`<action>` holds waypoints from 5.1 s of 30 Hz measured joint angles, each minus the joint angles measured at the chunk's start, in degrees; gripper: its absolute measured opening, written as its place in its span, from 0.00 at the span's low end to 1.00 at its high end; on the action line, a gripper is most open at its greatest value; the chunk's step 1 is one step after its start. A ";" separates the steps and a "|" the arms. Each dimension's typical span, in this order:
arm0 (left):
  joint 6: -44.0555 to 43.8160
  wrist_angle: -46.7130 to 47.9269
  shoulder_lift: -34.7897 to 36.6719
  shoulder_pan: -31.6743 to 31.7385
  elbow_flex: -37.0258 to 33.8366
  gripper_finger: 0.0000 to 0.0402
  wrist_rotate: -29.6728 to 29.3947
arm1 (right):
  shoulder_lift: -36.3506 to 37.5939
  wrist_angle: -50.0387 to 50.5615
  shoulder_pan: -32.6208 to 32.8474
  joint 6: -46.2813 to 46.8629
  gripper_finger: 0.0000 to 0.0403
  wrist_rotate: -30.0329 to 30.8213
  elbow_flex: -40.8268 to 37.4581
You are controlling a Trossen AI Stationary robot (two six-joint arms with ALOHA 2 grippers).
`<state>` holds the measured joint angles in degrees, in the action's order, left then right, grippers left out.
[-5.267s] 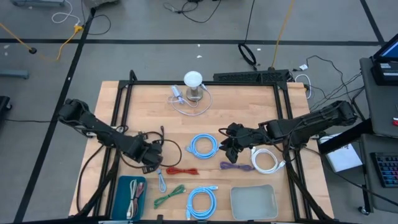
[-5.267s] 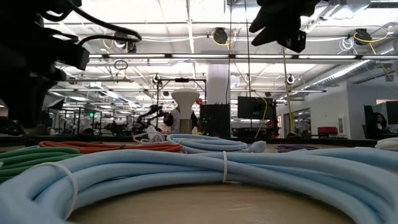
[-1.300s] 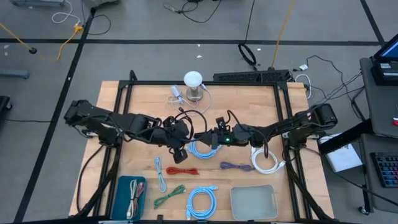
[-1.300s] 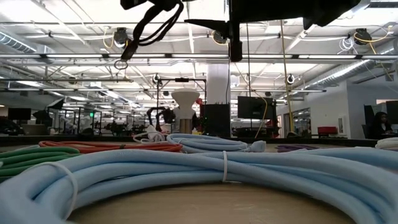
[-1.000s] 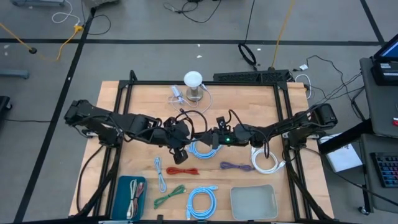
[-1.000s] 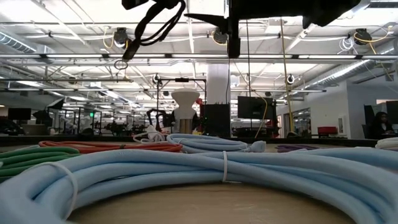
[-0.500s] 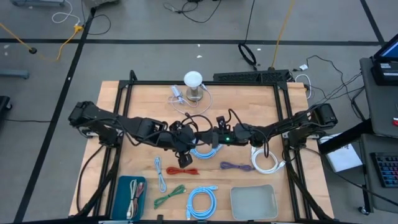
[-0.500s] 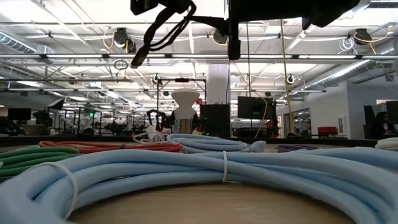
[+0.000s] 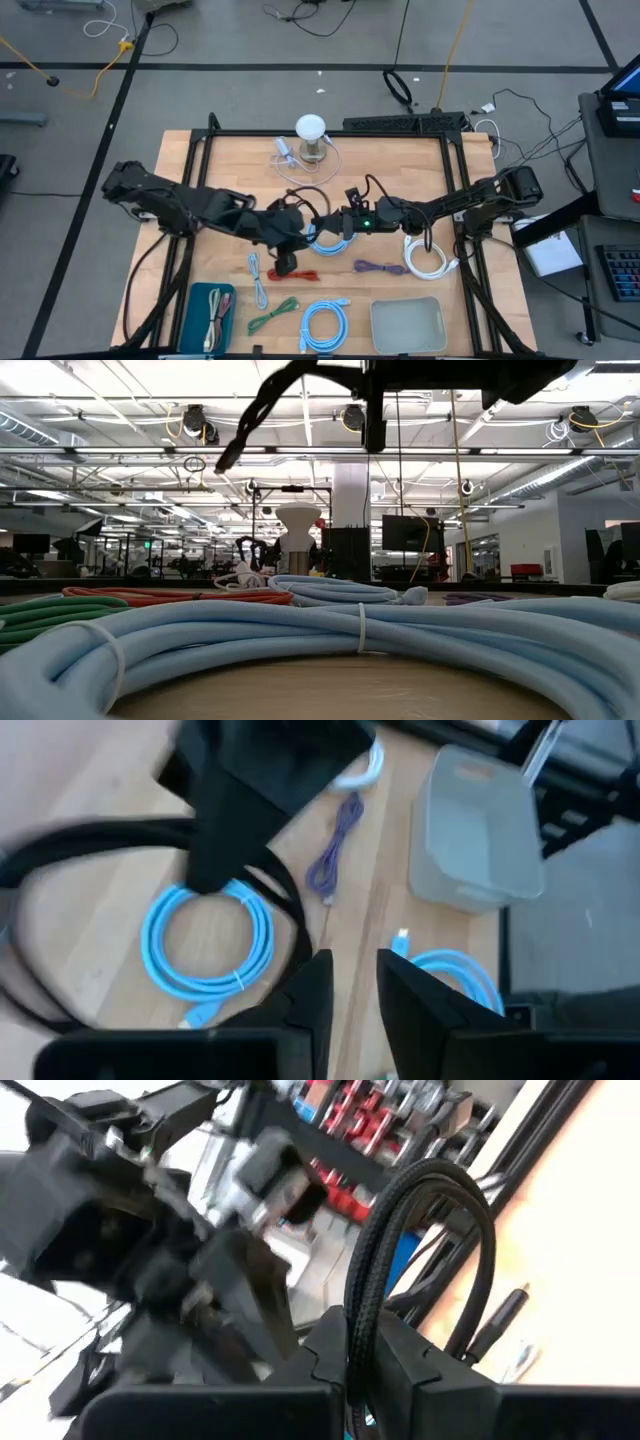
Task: Pick & Place USB Port
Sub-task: Put the black video cable into the gray bin
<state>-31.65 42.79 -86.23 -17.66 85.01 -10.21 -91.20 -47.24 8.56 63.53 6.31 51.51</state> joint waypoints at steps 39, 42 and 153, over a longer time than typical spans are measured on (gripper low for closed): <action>-11.74 -55.26 23.41 10.37 -32.02 0.43 13.22 | 17.82 -1.32 7.71 -6.37 0.03 -1.90 0.24; -11.77 -55.86 22.83 11.51 -31.97 0.46 17.16 | 17.82 -1.30 7.71 -5.47 0.03 -2.05 0.24; 6.62 -15.37 -14.04 8.43 3.61 0.02 29.47 | 40.60 75.10 23.69 -2.26 0.39 30.20 0.24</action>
<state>-25.03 27.43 -100.28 -9.23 88.62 19.26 -50.60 27.85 32.25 61.28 36.52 51.75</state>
